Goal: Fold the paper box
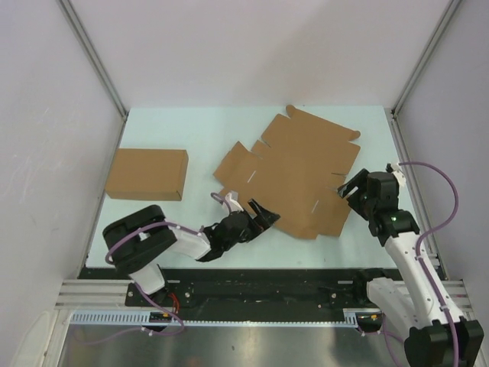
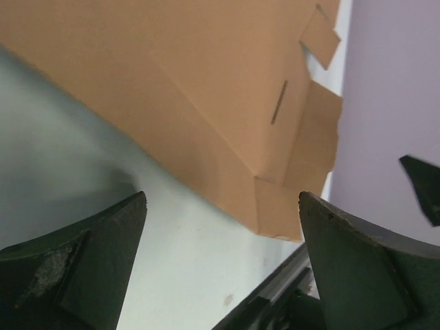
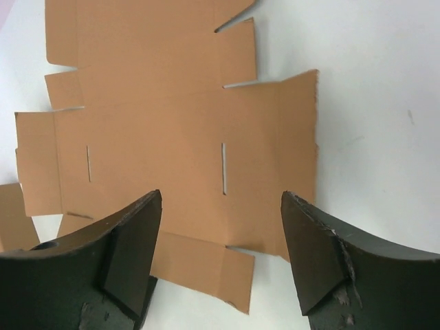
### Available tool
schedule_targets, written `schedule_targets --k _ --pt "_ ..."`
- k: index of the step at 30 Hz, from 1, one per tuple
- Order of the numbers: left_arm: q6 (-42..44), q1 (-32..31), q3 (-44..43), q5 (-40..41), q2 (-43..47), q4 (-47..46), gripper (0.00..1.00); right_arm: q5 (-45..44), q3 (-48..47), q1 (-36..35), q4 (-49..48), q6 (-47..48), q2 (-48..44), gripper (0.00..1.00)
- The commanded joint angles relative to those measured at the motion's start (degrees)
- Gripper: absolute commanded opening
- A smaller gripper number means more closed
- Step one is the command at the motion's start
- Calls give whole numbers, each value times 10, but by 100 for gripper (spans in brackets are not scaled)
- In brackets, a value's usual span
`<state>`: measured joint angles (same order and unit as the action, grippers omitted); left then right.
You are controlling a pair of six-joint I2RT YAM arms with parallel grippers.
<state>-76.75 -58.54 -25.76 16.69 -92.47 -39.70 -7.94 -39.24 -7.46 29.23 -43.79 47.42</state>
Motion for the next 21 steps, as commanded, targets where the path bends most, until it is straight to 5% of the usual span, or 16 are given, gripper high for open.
schedule_targets --k 1,5,8,11,12,15,21 --pt "-32 4 -28 -25 -36 -56 100 -41 -52 -24 63 11 -46 75" --pt "-34 11 -21 8 -56 -73 94 -50 -60 -58 45 7 -101 72" --pt "-19 31 -30 -3 -76 -105 78 -64 -75 -90 46 6 -106 69" --pt "8 46 -41 -32 -101 -138 53 -91 -98 -124 62 13 -92 68" --pt "29 55 -51 -45 -108 -146 37 -98 -102 -131 66 21 -92 68" --pt "62 79 -68 -100 -125 -171 19 -124 -121 -150 74 34 -99 67" --pt "179 138 -111 -247 -34 -34 8 -135 -182 -155 95 70 -106 66"
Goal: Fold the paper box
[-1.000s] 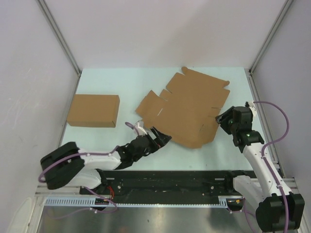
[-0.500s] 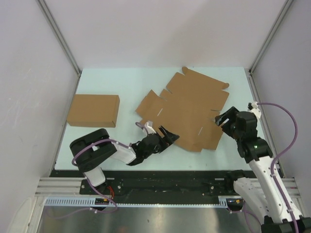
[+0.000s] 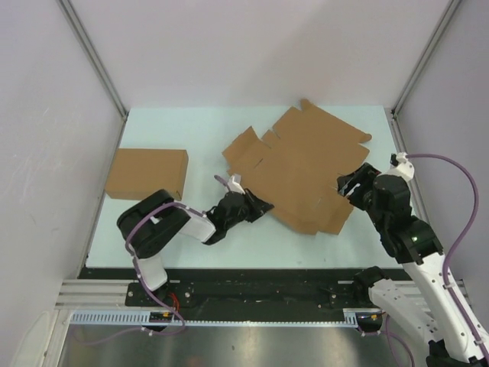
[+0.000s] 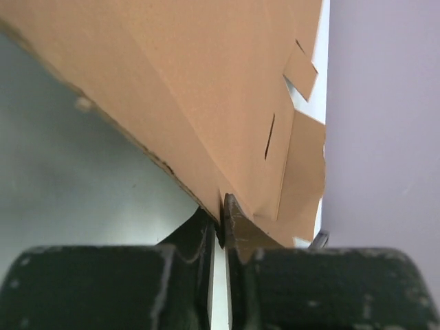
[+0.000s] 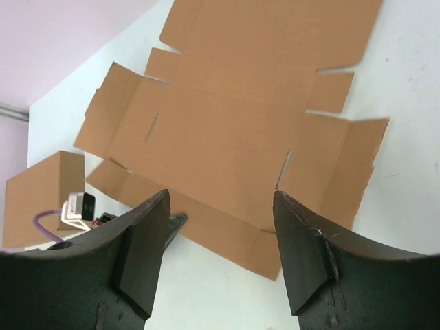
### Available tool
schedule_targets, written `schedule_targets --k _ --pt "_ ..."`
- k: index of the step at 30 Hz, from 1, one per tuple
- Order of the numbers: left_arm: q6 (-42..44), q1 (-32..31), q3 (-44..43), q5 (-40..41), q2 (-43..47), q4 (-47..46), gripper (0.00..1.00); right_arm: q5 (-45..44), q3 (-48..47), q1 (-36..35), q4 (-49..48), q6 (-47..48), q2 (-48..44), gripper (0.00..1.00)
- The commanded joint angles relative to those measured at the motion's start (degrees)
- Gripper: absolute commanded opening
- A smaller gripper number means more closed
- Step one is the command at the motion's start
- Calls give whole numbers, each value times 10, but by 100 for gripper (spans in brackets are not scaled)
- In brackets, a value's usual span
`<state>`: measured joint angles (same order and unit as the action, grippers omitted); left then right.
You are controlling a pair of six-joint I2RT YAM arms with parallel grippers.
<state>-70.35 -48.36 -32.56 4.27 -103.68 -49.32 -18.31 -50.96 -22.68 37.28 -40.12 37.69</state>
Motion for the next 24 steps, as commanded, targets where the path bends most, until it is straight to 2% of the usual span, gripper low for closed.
schedule_targets --k 1,2,3,4,6,7,8,9,10,11,13,14,15,16,18,21,24 --pt "140 43 -59 -138 120 151 7 -31 -77 -3 18 46 -8 66" --pt "166 48 -103 -152 142 210 6 -34 -87 -3 21 52 -4 67" --pt "230 52 -130 -154 164 269 5 -36 -112 -3 29 58 -3 67" --pt "265 52 -160 -147 205 383 4 -38 -123 -3 31 71 -1 68" --pt "360 52 -253 -125 237 480 4 -48 -149 -4 38 84 7 68" --pt "391 54 -284 -121 256 568 4 -51 -172 -2 39 91 9 68" --pt "418 57 -357 -119 259 617 4 -55 -185 -2 39 101 13 69" --pt "469 71 -395 -125 259 662 4 -57 -194 -3 39 105 15 69" --pt "497 80 -431 -159 250 742 4 -54 -213 -2 37 108 15 69" --pt "520 91 -507 -187 242 785 4 -50 -219 -2 34 108 17 69" --pt "569 128 -585 -258 208 898 4 -24 -230 -2 25 108 16 68" --pt "580 142 -635 -290 199 918 4 -13 -235 -2 22 105 15 68" --pt "585 171 -650 -326 194 926 5 -3 -237 -3 17 103 16 68" --pt "580 183 -660 -405 186 925 5 17 -241 -2 17 104 17 68" --pt "567 198 -685 -461 180 915 7 27 -254 -2 25 110 19 68" --pt "531 194 -683 -556 175 877 12 31 -270 -3 37 124 16 68" --pt "518 164 -667 -586 189 835 14 18 -289 -2 42 144 10 68"
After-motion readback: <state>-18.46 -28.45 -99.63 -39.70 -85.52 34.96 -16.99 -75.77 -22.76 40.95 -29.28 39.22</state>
